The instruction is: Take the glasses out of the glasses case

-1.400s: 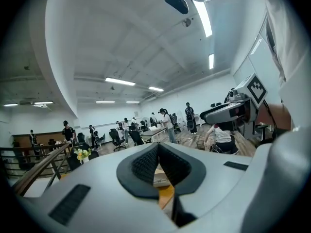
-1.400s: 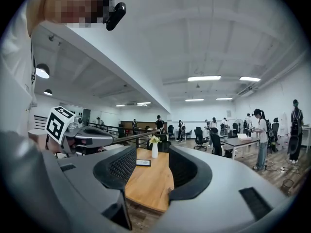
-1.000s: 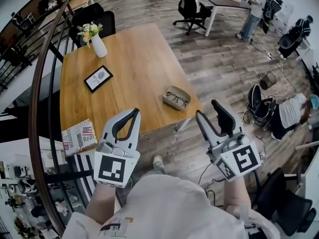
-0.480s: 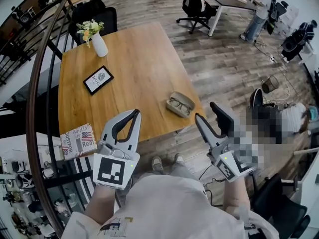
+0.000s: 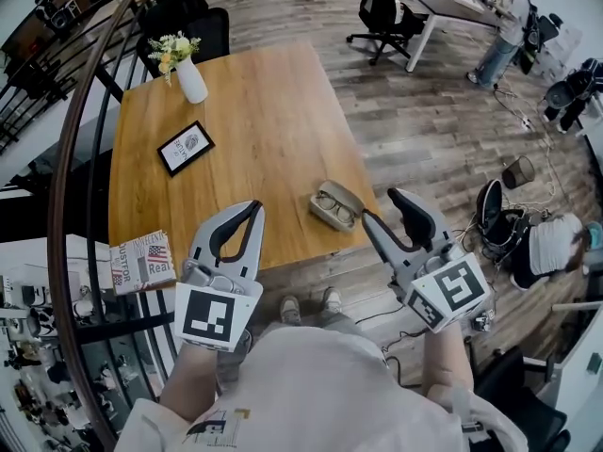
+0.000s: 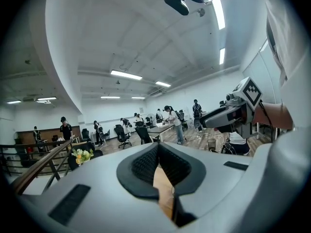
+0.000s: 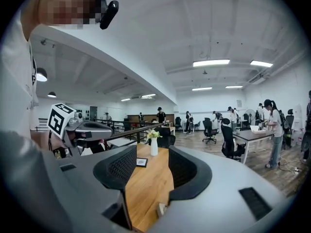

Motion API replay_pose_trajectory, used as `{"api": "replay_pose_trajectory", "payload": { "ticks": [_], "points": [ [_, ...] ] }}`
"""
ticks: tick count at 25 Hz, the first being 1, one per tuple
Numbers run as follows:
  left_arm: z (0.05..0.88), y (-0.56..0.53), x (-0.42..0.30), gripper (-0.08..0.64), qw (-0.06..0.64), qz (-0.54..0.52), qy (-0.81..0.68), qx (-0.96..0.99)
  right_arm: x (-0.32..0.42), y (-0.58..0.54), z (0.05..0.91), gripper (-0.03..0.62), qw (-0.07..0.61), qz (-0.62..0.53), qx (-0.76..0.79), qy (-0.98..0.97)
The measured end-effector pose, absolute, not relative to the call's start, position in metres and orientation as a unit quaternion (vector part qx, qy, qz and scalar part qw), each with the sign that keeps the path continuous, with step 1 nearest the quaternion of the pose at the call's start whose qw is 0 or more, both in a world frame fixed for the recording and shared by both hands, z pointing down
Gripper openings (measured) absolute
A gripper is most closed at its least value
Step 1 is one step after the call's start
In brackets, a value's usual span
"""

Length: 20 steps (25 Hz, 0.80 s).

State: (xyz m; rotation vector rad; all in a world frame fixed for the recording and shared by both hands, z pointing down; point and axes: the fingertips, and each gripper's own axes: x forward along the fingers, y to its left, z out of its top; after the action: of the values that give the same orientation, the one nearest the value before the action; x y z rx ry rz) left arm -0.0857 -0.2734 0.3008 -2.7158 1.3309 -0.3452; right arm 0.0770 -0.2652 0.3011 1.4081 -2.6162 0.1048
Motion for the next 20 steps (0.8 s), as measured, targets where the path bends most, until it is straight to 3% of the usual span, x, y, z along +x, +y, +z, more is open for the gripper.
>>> {"api": "replay_pose_trajectory", "payload": {
  "ticks": [12, 20],
  "points": [
    [0.352, -0.328, -0.043, 0.017, 0.059, -0.153, 0.414, -0.896, 0.094, -0.331, 0.4, 0.227, 0.205, 0.081, 0.39, -0.894],
    [0.402, -0.37, -0.027, 0.017, 0.001, -0.164, 0.414, -0.896, 0.101, -0.371, 0.51, 0.225, 0.27, 0.179, 0.344, -0.881]
  ]
}}
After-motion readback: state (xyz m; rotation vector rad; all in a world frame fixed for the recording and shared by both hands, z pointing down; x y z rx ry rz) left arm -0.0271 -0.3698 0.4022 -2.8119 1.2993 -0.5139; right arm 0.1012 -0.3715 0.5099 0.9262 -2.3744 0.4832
